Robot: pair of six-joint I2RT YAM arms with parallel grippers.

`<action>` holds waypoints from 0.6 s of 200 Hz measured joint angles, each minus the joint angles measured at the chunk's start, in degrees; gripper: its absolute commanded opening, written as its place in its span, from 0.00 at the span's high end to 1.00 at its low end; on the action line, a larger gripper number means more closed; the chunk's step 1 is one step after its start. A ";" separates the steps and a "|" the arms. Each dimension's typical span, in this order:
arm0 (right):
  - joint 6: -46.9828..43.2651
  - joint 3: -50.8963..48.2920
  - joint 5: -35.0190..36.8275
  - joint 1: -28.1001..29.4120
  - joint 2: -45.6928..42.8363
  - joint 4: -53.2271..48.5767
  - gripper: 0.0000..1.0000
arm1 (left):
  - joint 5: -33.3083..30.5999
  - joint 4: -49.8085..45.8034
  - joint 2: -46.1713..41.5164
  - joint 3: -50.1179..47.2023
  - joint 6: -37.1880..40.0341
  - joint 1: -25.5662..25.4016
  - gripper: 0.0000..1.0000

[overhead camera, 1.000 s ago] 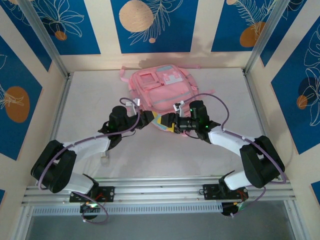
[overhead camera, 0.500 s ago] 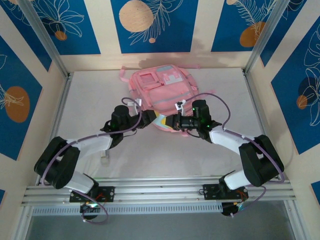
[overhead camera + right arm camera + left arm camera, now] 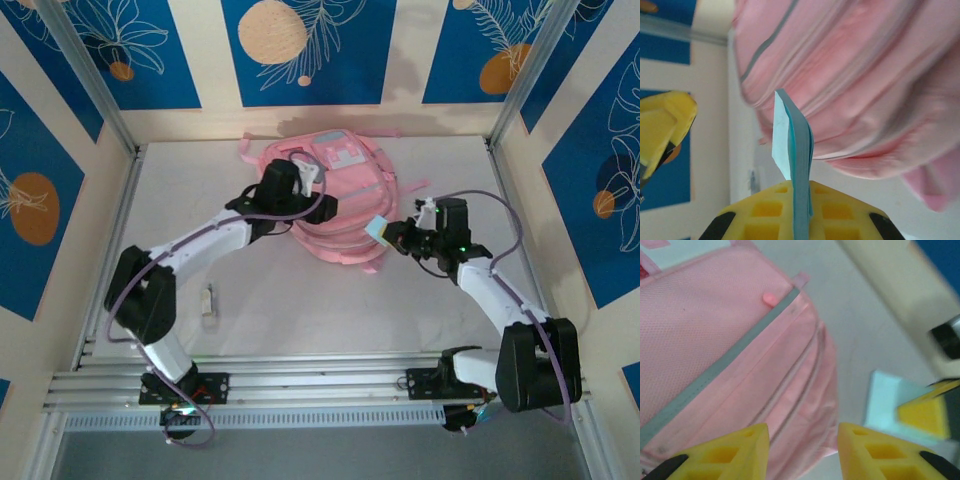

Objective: Pack the student bag

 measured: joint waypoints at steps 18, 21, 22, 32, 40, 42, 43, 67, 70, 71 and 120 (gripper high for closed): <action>-0.81 0.00 0.92 -3.13 -1.01 -2.73 1.00 | -3.85 -5.16 4.81 4.61 6.32 -1.38 0.56; -0.79 0.00 0.96 -3.39 -1.11 -2.99 1.00 | -4.57 -5.84 5.57 5.27 7.19 -1.53 0.55; -0.85 0.00 1.03 -3.54 -1.20 -3.10 1.00 | -4.96 -6.23 6.01 5.57 7.85 -1.62 0.54; -1.09 0.00 1.09 -4.31 -1.68 -3.87 1.00 | -6.82 -8.39 8.31 7.61 10.73 -2.10 0.52; -1.25 0.00 1.07 -4.66 -1.92 -4.26 1.00 | -8.70 -9.97 10.27 9.27 13.16 -2.40 0.50; -1.29 0.00 1.07 -4.74 -2.01 -4.39 1.00 | -9.07 -10.23 10.64 9.60 13.92 -2.45 0.49; -1.29 0.00 1.07 -4.79 -2.03 -4.42 1.00 | -9.31 -10.49 10.97 9.86 14.43 -2.47 0.49; -1.49 0.00 0.61 -5.46 -2.19 -4.66 1.00 | -12.44 -13.92 15.47 14.21 19.98 -2.75 0.47; -1.49 -0.02 0.57 -5.53 -2.19 -4.66 1.00 | -12.66 -14.34 15.87 14.71 20.63 -2.75 0.47; -1.49 -0.02 0.57 -5.55 -2.19 -4.66 1.00 | -12.74 -14.58 16.02 14.95 20.98 -2.78 0.47; -1.46 -0.02 -0.57 -6.03 -2.19 -4.63 1.00 | -16.72 -16.87 18.05 18.36 25.83 -3.28 0.47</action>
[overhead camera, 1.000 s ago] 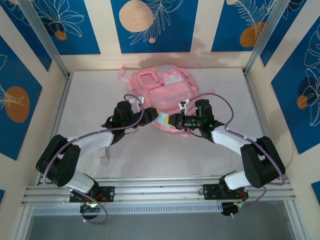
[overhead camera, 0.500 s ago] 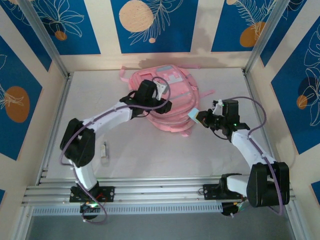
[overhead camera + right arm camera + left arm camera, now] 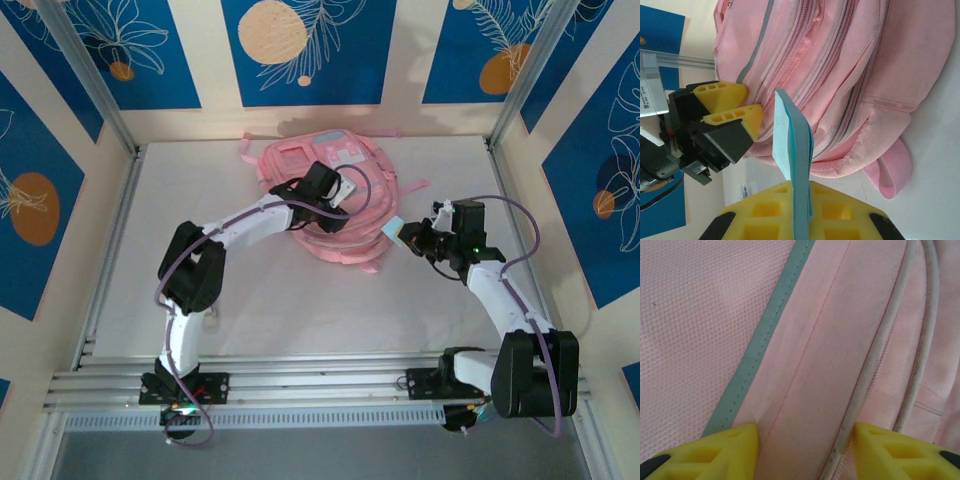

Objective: Pack the student bag

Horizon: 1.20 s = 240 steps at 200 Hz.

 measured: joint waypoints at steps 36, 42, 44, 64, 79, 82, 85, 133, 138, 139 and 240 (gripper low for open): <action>0.00 0.00 -0.76 -0.04 0.00 0.02 1.00 | -0.66 -0.17 0.72 0.46 2.84 -0.33 0.43; 0.00 0.00 -0.83 -0.04 0.02 0.02 1.00 | -0.79 -0.22 0.96 0.68 3.30 -0.33 0.44; 0.00 0.00 -0.90 -0.04 0.02 0.04 1.00 | -0.90 -0.24 1.05 0.79 3.58 -0.33 0.44; 0.00 -0.09 -1.18 -0.04 0.04 0.15 1.00 | -1.77 -0.28 1.95 1.77 5.09 -0.31 0.64; 0.04 -0.46 -1.27 -0.04 0.04 0.37 1.00 | -1.79 -0.22 2.25 2.16 6.19 -0.22 0.85; 0.07 -0.57 -1.33 -0.04 0.04 0.42 1.00 | -1.66 -0.24 2.25 2.25 5.73 -0.22 0.88; 0.04 -0.66 -1.40 -0.04 0.04 0.48 1.00 | -1.49 -0.24 2.27 2.29 6.01 -0.22 0.93; 0.55 -0.85 -1.40 -0.04 0.17 1.66 1.00 | 3.61 -1.73 2.19 3.63 2.38 1.01 1.00; 0.70 -0.83 -1.40 -0.04 0.20 1.81 1.00 | 4.57 -1.92 2.10 3.76 1.75 1.31 1.00; 0.72 -0.83 -1.40 -0.04 0.20 1.81 1.00 | 4.79 -1.97 2.10 3.78 1.60 1.38 1.00; 1.20 1.03 -1.38 1.18 3.67 3.91 1.00 | 13.68 -4.42 1.05 5.57 -2.91 3.85 0.92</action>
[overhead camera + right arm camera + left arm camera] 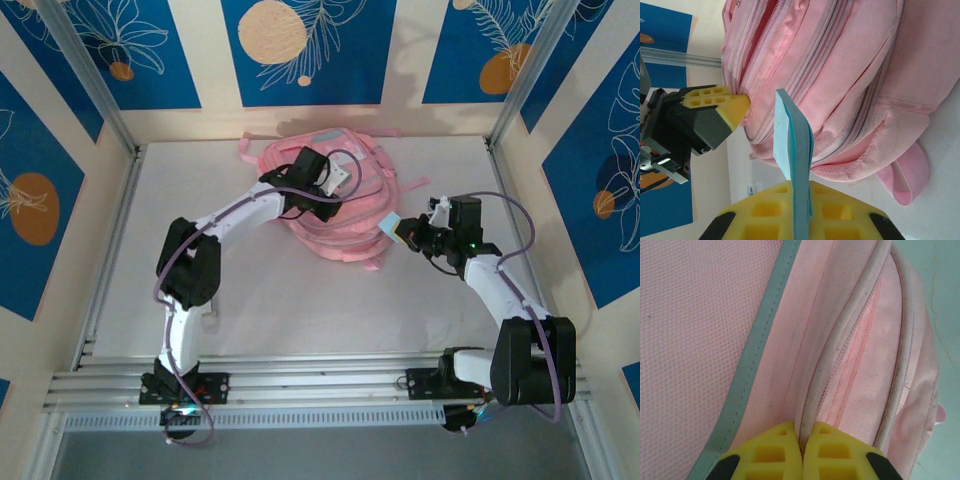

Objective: Pack the student bag

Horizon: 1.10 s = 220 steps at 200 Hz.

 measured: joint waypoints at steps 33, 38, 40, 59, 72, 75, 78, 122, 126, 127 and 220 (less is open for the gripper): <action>-0.02 0.50 -0.02 0.46 0.63 0.42 1.00 | 1.92 -0.37 0.26 0.61 -0.63 0.76 0.82; -0.02 0.59 0.00 0.48 0.72 0.42 1.00 | 2.19 -0.37 0.33 0.72 -0.63 0.85 0.79; -0.02 0.63 -0.02 0.50 0.76 0.42 1.00 | 2.34 -0.37 0.35 0.74 -0.81 0.85 0.78; -0.04 0.96 0.00 0.72 1.07 0.48 1.00 | 3.30 -0.63 0.44 0.74 -1.38 0.96 0.73; -0.04 1.01 0.00 0.74 1.27 0.46 1.00 | 3.76 -0.70 0.44 0.74 -1.81 0.96 0.75; -0.04 1.03 0.00 0.74 1.29 0.46 1.00 | 3.89 -0.72 0.44 0.76 -1.84 0.96 0.76; -0.04 1.03 0.00 0.74 1.38 0.46 1.00 | 4.00 -0.72 0.44 0.76 -1.90 0.96 0.77; -0.04 1.05 0.00 0.85 1.92 0.42 1.00 | 4.48 -0.74 0.46 0.85 -2.12 1.09 0.94; -0.07 1.05 0.00 0.85 1.97 0.42 1.00 | 4.50 -0.74 0.48 0.85 -2.29 1.11 0.94; -0.07 1.05 0.00 0.85 1.97 0.42 1.00 | 4.50 -0.74 0.48 0.85 -2.27 1.11 0.94; -0.09 1.07 0.00 1.16 2.19 0.42 1.00 | 4.15 -2.03 1.75 0.87 -1.20 1.16 0.69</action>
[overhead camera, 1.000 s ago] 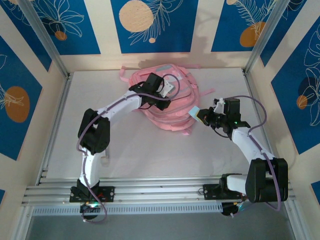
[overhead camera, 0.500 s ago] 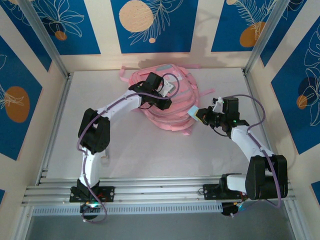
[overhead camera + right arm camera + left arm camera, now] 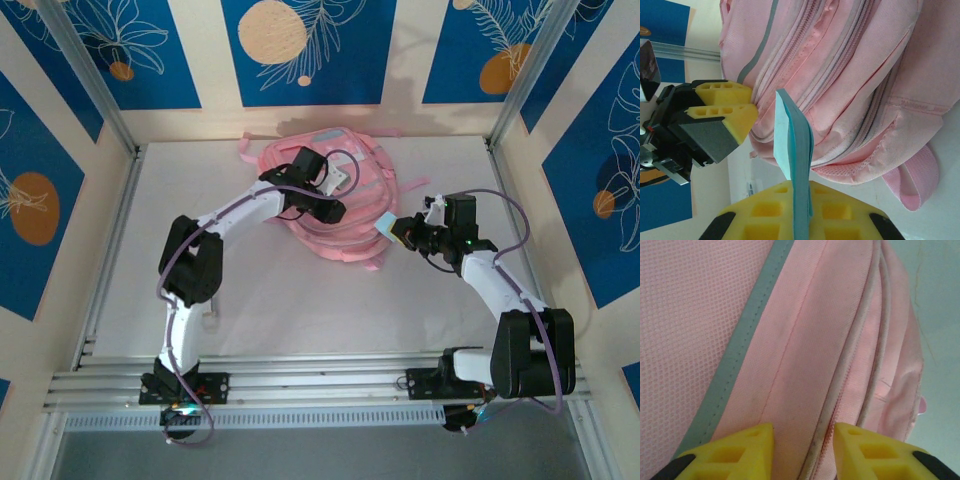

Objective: Pack the student bag

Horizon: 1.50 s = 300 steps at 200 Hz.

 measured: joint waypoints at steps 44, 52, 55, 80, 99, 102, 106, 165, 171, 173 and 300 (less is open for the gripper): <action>0.02 0.09 0.00 0.00 0.31 -0.02 1.00 | -0.37 0.37 0.15 0.00 0.94 -0.22 1.00; 0.00 0.09 0.00 0.00 0.31 -0.02 1.00 | -0.37 0.44 0.15 0.00 0.31 -0.22 1.00; 0.02 0.09 0.00 0.00 0.31 -0.02 1.00 | -0.33 0.52 0.15 0.00 0.66 -0.20 1.00; 0.02 0.09 0.00 0.00 0.31 0.00 1.00 | -0.28 0.85 0.13 -0.02 -0.81 -0.15 1.00; 0.02 0.09 0.00 0.00 0.31 -0.02 1.00 | -0.09 1.77 -0.04 -0.33 -2.27 -0.02 1.00; 0.02 0.09 0.00 0.00 0.31 0.00 1.00 | 0.09 1.97 -0.17 -0.50 -2.82 0.07 1.00; 0.02 0.09 0.00 0.00 0.31 -0.02 1.00 | 0.28 2.32 -0.31 -0.76 -3.28 0.13 1.00; 0.76 0.11 -0.02 -0.11 0.55 0.63 1.00 | 7.10 9.44 -4.33 -5.14 -13.00 3.91 1.00; 0.98 0.15 -0.04 -0.11 0.76 0.90 1.00 | 7.32 9.86 -4.52 -5.29 -13.62 4.07 1.00; 0.98 0.20 -0.04 -0.11 0.90 1.03 1.00 | 7.37 10.01 -4.59 -5.31 -13.75 4.09 1.00; 11.04 10.16 1.81 5.70 14.14 12.11 1.00 | 7.93 14.16 -5.95 -6.95 -17.62 4.20 1.00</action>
